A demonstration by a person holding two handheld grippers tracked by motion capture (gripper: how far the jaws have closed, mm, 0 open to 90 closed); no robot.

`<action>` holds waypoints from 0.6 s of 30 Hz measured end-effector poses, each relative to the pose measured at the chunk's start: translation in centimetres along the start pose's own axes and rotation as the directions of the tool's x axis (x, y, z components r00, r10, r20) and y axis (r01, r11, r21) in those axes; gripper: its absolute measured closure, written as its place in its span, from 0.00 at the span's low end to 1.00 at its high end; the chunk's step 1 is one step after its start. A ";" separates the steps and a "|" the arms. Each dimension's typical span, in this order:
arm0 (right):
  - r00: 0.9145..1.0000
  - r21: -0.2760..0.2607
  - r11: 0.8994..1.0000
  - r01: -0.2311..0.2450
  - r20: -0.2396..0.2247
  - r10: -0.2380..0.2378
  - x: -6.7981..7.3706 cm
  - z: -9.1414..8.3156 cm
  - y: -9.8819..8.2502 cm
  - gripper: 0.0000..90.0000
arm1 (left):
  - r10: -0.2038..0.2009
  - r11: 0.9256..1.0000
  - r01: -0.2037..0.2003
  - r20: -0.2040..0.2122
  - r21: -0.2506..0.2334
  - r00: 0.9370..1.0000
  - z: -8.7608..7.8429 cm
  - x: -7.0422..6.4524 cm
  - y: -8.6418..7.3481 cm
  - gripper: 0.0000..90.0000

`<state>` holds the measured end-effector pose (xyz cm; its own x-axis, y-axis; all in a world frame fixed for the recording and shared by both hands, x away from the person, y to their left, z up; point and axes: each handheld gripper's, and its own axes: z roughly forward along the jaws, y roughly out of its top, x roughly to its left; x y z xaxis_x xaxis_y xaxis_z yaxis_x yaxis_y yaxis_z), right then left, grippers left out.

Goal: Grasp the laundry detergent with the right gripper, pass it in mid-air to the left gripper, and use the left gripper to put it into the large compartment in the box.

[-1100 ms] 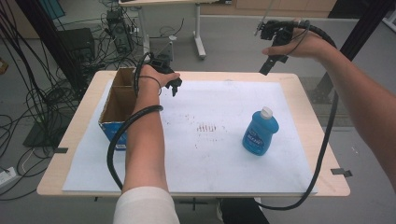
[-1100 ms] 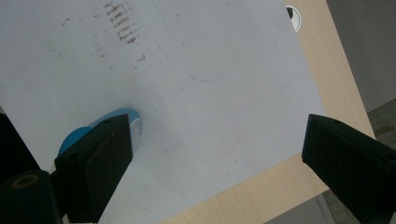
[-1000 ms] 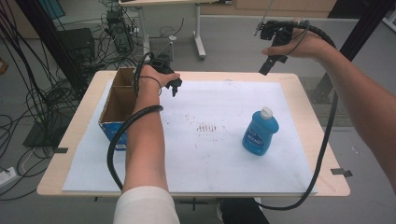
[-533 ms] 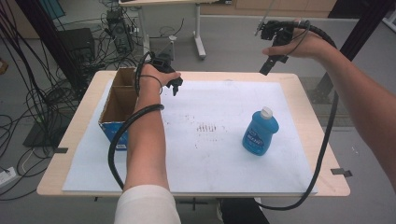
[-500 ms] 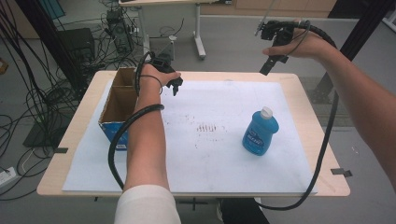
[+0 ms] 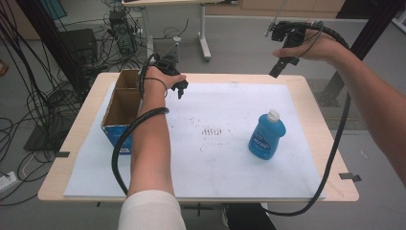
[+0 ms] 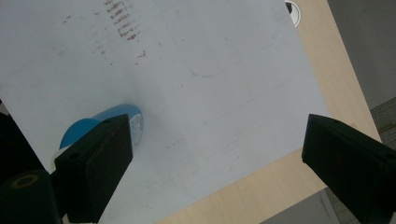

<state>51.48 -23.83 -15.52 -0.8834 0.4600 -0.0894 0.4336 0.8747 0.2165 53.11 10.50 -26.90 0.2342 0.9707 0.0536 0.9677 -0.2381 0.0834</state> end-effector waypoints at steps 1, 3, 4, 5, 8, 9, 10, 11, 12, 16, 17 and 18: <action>1.000 -0.003 1.000 0.000 0.000 0.000 0.0 -0.1 -0.1 0.10 | 0.000 1.000 0.000 0.000 -0.001 1.000 0.0 0.0 0.0 0.07; 1.000 -0.003 1.000 0.000 0.002 0.000 0.0 -0.2 -0.4 0.10 | -0.006 1.000 0.006 0.002 -0.004 1.000 -0.1 0.0 -0.1 0.07; 1.000 -0.002 1.000 -0.001 0.004 0.001 0.0 -0.2 -0.5 0.10 | -0.002 1.000 0.002 0.002 -0.003 1.000 -0.1 0.0 -0.1 0.07; 1.000 0.001 1.000 -0.005 0.005 0.005 0.0 -0.3 -0.7 0.10 | -0.003 1.000 0.003 0.000 -0.004 1.000 -0.1 0.0 -0.1 0.07; 1.000 0.001 1.000 -0.007 0.007 0.007 0.1 -0.4 -1.2 0.09 | -0.006 1.000 0.006 0.001 -0.006 1.000 -0.2 0.1 -0.2 0.07; 1.000 -0.012 1.000 -0.012 0.002 0.012 0.1 -0.5 -1.5 0.09 | -0.007 1.000 0.007 0.001 -0.006 1.000 -0.2 0.0 -0.2 0.07; 1.000 -0.019 1.000 -0.013 -0.004 0.013 0.1 -0.5 -1.7 0.09 | -0.004 1.000 0.004 -0.001 -0.006 1.000 -0.2 0.0 -0.2 0.07; 1.000 -0.019 1.000 -0.017 -0.005 0.017 0.1 -0.4 -1.9 0.09 | -0.001 1.000 0.001 0.000 -0.003 1.000 -0.1 0.0 -0.2 0.07; 1.000 -0.016 1.000 -0.019 -0.004 0.019 0.1 -0.4 -2.2 0.09 | 0.000 1.000 0.000 0.000 -0.001 1.000 -0.1 -0.1 -0.3 0.07; 0.999 -0.012 0.999 -0.036 -0.009 0.036 0.1 -0.2 -3.4 0.09 | 0.004 1.000 -0.004 0.003 -0.001 1.000 -0.1 -0.3 -0.4 0.07; 0.999 -0.009 0.999 -0.042 -0.009 0.042 0.1 -0.2 -3.8 0.09 | 0.005 1.000 -0.005 0.003 -0.002 1.000 -0.1 -0.3 -0.5 0.07; 0.999 -0.006 0.999 -0.043 -0.005 0.043 0.2 -0.2 -4.1 0.09 | 0.006 1.000 -0.006 0.002 -0.004 1.000 -0.1 -0.3 -0.5 0.07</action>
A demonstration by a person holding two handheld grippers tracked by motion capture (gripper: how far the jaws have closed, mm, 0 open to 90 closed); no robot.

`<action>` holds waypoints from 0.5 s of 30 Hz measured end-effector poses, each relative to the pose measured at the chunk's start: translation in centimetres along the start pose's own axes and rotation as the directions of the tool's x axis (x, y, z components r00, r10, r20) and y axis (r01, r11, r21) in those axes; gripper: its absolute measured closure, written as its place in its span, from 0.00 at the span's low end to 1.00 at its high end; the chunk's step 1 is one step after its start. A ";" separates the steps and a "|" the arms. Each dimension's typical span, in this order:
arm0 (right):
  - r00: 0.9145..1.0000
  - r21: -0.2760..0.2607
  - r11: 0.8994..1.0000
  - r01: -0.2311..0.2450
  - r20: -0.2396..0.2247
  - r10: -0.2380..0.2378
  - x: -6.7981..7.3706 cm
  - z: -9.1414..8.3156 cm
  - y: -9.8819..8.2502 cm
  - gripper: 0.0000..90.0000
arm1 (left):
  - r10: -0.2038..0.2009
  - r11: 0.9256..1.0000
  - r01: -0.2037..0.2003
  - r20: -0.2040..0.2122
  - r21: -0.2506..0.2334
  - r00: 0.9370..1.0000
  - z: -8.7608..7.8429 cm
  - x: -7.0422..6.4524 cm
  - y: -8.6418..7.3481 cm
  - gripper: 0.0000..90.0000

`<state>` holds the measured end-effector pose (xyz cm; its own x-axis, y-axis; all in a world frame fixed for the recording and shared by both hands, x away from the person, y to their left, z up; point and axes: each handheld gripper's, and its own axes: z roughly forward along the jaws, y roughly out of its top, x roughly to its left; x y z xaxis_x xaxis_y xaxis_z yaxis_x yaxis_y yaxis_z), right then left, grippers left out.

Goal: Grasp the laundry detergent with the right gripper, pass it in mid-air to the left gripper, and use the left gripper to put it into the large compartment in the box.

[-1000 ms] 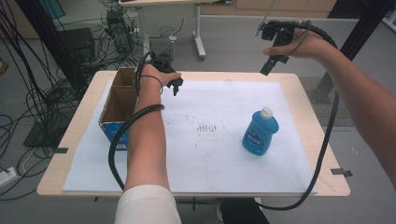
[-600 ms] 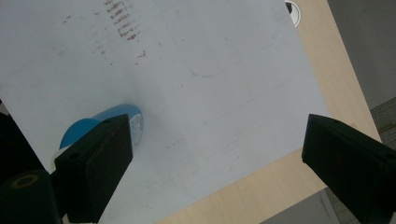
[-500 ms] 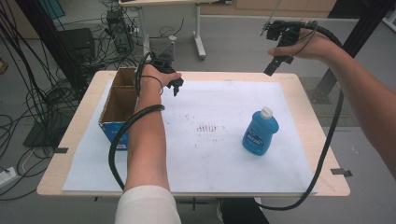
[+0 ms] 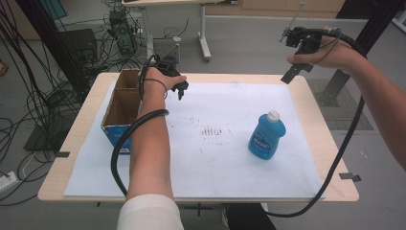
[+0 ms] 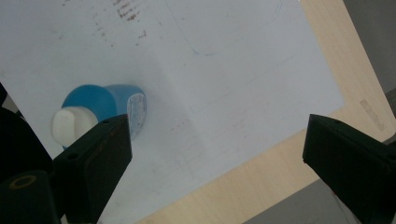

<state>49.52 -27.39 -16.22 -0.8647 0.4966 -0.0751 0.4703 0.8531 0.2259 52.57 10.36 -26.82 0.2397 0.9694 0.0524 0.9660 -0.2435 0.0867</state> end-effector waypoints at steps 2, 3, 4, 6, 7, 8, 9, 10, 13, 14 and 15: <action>1.000 -0.012 1.000 -0.010 -0.003 0.010 0.0 -0.1 -0.8 0.09 | -0.003 1.000 0.003 -0.002 -0.003 1.000 -0.1 0.0 -0.1 0.07; 1.000 -0.016 1.000 -0.019 -0.008 0.018 0.0 -0.2 -1.3 0.09 | -0.005 1.000 0.005 -0.002 -0.003 1.000 -0.1 0.0 -0.1 0.07; 1.000 -0.019 1.000 -0.022 -0.009 0.021 0.0 -0.2 -1.6 0.09 | -0.006 1.000 0.006 -0.001 -0.002 1.000 -0.1 0.0 -0.1 0.07; 0.999 -0.029 0.999 -0.033 -0.011 0.033 0.1 -0.3 -2.6 0.09 | -0.001 1.000 0.001 -0.002 -0.004 1.000 -0.2 0.0 -0.2 0.07; 0.999 -0.035 0.999 -0.038 -0.014 0.038 0.1 -0.3 -2.9 0.09 | -0.004 1.000 0.004 -0.001 -0.005 1.000 -0.2 0.0 -0.2 0.07; 0.999 -0.033 0.998 -0.045 -0.015 0.044 0.1 -0.4 -3.3 0.09 | -0.003 1.000 0.003 0.003 -0.005 1.000 -0.2 0.0 -0.2 0.07; 0.998 -0.038 0.998 -0.055 -0.016 0.055 0.2 -0.4 -3.8 0.09 | -0.002 1.000 0.002 0.001 -0.004 1.000 -0.2 0.0 -0.3 0.07; 0.998 -0.045 0.997 -0.057 -0.019 0.056 0.2 -0.4 -4.2 0.09 | -0.003 1.000 0.003 0.002 -0.004 1.000 -0.2 0.0 -0.3 0.07; 0.998 -0.047 0.997 -0.061 -0.021 0.060 0.5 -0.5 -5.1 0.09 | -0.005 1.000 0.005 0.001 -0.007 1.000 -0.3 0.0 -0.5 0.07; 0.998 -0.051 0.997 -0.062 -0.020 0.061 0.6 -0.5 -5.5 0.09 | -0.006 1.000 0.006 0.003 -0.008 1.000 -0.3 0.0 -0.5 0.07; 0.998 -0.053 0.997 -0.061 -0.021 0.060 0.7 -0.4 -5.8 0.09 | -0.003 1.000 0.003 0.002 -0.005 1.000 -0.3 0.0 -0.5 0.07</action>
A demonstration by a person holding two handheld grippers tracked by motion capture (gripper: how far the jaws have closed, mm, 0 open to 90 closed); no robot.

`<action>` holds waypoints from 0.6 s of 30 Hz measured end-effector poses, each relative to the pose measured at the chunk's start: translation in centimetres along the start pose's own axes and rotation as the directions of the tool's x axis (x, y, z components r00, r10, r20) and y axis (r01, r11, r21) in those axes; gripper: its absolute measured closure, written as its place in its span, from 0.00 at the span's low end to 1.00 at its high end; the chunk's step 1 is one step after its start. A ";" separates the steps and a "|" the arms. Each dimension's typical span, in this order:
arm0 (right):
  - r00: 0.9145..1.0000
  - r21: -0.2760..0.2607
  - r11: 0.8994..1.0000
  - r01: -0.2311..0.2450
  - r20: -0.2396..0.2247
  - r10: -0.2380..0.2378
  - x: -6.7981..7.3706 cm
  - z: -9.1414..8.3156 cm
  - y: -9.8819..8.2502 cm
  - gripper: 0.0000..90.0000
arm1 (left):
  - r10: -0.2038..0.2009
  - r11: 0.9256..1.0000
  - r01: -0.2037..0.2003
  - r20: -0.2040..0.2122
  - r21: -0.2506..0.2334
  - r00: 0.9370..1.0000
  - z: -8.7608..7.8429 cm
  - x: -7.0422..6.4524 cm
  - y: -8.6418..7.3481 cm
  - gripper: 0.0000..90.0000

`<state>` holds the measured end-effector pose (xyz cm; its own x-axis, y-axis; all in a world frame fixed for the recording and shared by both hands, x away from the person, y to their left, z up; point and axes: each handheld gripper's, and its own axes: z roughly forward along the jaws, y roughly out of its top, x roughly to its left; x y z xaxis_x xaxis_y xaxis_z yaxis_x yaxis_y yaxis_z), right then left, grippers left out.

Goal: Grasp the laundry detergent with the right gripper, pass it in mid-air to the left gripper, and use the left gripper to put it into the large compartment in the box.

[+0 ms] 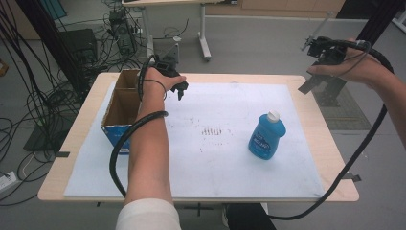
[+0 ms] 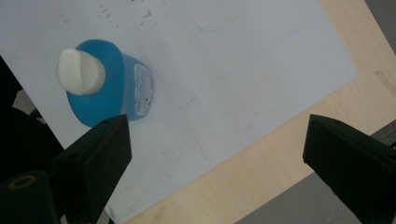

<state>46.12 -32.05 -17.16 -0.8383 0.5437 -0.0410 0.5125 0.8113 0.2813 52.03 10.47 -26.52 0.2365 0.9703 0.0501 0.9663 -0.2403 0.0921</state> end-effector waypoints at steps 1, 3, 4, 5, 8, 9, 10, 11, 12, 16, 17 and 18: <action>1.000 0.002 1.000 -0.004 -0.002 0.004 0.1 0.0 -0.3 0.09 | -0.004 1.000 0.004 -0.002 -0.002 1.000 0.0 0.0 0.0 0.07; 1.000 0.006 1.000 -0.005 -0.001 0.005 0.3 0.1 -1.0 0.09 | -0.003 1.000 0.003 0.000 -0.005 1.000 -0.1 -0.1 -0.1 0.07; 1.000 0.010 1.000 -0.006 -0.001 0.006 0.4 0.1 -1.2 0.09 | -0.001 1.000 0.001 -0.001 -0.006 1.000 -0.2 -0.1 -0.1 0.07; 1.000 0.010 1.000 -0.005 -0.001 0.005 0.5 0.1 -1.5 0.09 | 0.001 1.000 -0.001 -0.001 -0.006 1.000 -0.2 -0.1 -0.1 0.07; 1.000 0.009 1.000 -0.011 -0.002 0.011 0.8 0.1 -2.3 0.09 | 0.001 1.000 -0.001 0.001 -0.009 1.000 -0.3 -0.2 -0.1 0.07; 1.000 0.007 1.000 -0.012 -0.001 0.012 0.9 0.0 -2.6 0.09 | 0.002 1.000 -0.002 0.001 -0.008 1.000 -0.3 -0.2 -0.2 0.07; 1.000 0.005 1.000 -0.013 -0.002 0.013 1.0 0.0 -2.9 0.09 | 0.001 1.000 -0.001 0.001 -0.009 1.000 -0.2 -0.2 -0.2 0.07; 1.000 0.004 1.000 -0.013 -0.002 0.013 1.1 -0.1 -3.2 0.09 | 0.000 1.000 0.000 0.001 -0.009 1.000 -0.2 -0.2 -0.2 0.07; 1.000 0.000 1.000 -0.014 -0.002 0.014 1.3 -0.1 -3.4 0.09 | 0.000 1.000 0.000 0.002 -0.009 1.000 -0.2 -0.2 -0.2 0.07; 1.000 -0.008 1.000 -0.013 -0.006 0.013 2.0 -0.1 -4.6 0.09 | 0.002 1.000 -0.002 0.004 -0.008 1.000 -0.2 0.0 -0.3 0.07; 1.000 -0.010 1.000 -0.013 -0.005 0.012 2.1 0.0 -4.9 0.09 | 0.000 1.000 0.000 0.003 -0.010 1.000 -0.1 0.0 -0.3 0.07; 1.000 -0.008 1.000 -0.011 -0.002 0.011 2.4 0.1 -5.2 0.08 | 0.001 1.000 -0.001 0.005 -0.009 1.000 -0.1 0.0 -0.4 0.07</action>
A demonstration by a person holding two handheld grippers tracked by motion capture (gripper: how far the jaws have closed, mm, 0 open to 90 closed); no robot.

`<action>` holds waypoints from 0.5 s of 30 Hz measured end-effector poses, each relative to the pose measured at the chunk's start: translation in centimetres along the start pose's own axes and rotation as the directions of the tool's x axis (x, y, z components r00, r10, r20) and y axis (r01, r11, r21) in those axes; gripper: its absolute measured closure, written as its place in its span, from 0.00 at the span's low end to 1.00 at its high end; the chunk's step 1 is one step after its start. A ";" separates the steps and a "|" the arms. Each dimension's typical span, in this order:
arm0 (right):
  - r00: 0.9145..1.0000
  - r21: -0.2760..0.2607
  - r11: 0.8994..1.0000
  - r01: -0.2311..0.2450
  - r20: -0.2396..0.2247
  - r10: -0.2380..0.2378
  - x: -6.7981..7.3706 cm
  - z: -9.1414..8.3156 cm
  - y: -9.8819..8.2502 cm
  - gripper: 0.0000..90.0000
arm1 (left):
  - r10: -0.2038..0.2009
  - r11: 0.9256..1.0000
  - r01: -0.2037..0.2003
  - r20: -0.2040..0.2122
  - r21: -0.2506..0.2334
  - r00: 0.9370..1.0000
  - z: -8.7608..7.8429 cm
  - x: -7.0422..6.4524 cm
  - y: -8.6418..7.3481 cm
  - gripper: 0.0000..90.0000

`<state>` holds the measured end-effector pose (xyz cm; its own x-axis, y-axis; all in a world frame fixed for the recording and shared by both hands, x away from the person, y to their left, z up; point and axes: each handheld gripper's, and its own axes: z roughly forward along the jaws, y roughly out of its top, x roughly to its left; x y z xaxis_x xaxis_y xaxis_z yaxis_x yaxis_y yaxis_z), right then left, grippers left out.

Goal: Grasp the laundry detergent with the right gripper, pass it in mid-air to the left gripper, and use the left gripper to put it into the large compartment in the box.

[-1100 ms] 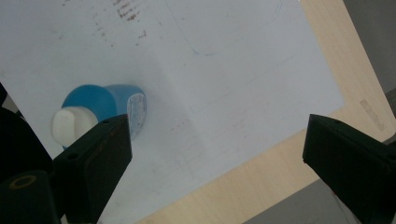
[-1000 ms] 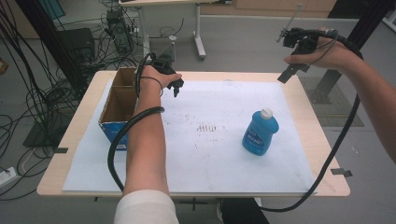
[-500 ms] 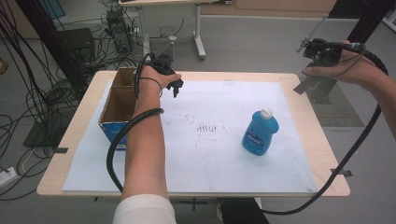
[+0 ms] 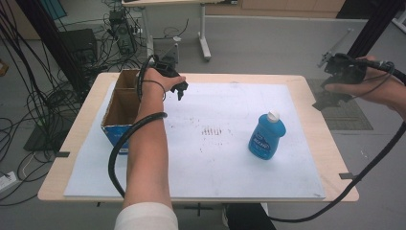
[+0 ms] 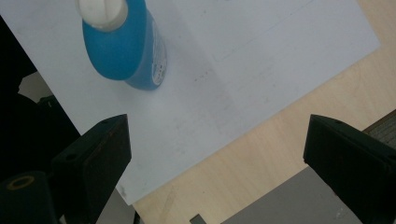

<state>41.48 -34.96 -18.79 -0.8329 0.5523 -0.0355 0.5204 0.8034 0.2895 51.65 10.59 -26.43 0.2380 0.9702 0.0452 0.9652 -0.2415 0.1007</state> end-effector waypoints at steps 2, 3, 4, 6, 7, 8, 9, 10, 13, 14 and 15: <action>1.000 -0.006 1.000 0.002 -0.001 -0.002 0.5 0.3 -0.7 0.08 | -0.004 1.000 0.004 0.001 -0.003 1.000 0.0 0.0 0.0 0.07; 1.000 -0.009 1.000 -0.001 -0.006 0.001 0.7 0.6 -1.1 0.08 | -0.002 1.000 0.002 0.001 -0.002 1.000 0.0 0.0 0.0 0.07; 1.000 -0.014 1.000 -0.002 -0.007 0.002 0.9 0.8 -1.4 0.08 | -0.001 1.000 0.001 0.002 -0.002 1.000 0.0 0.0 0.0 0.07; 1.000 -0.025 1.000 -0.005 -0.012 0.005 1.3 1.5 -2.3 0.08 | 0.001 1.000 -0.001 0.002 -0.005 1.000 -0.1 0.0 0.0 0.07; 1.000 -0.032 0.999 -0.012 -0.018 0.011 1.4 1.8 -2.7 0.08 | 0.002 1.000 -0.002 0.001 -0.005 1.000 -0.1 0.0 0.0 0.07; 1.000 -0.039 0.999 -0.018 -0.023 0.017 1.6 2.1 -3.1 0.08 | 0.003 1.000 -0.003 0.000 -0.005 1.000 -0.1 0.0 0.0 0.07; 0.999 -0.045 0.999 -0.023 -0.028 0.022 1.7 2.4 -3.5 0.08 | 0.003 1.000 -0.003 -0.001 -0.006 1.000 -0.2 0.0 -0.1 0.07; 0.999 -0.050 0.998 -0.029 -0.032 0.028 1.8 2.7 -3.8 0.07 | 0.002 1.000 -0.002 -0.001 -0.005 1.000 -0.2 0.1 -0.1 0.07; 0.998 -0.070 0.996 -0.057 -0.039 0.054 2.2 3.6 -4.9 0.07 | 0.001 1.000 -0.001 -0.004 -0.004 1.000 -0.1 0.2 -0.1 0.07; 0.998 -0.074 0.995 -0.060 -0.040 0.057 2.4 3.8 -5.1 0.07 | 0.001 1.000 -0.001 -0.001 -0.004 1.000 -0.1 0.2 -0.1 0.07; 0.997 -0.082 0.994 -0.065 -0.040 0.062 2.6 4.2 -5.5 0.06 | 0.002 1.000 -0.002 0.000 -0.006 1.000 -0.1 0.2 -0.1 0.07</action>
<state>37.29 -37.00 -24.46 -0.8056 0.5920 0.0205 0.5565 0.7445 0.3689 51.57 10.78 -26.35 0.2395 0.9698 0.0451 0.9642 -0.2431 0.1063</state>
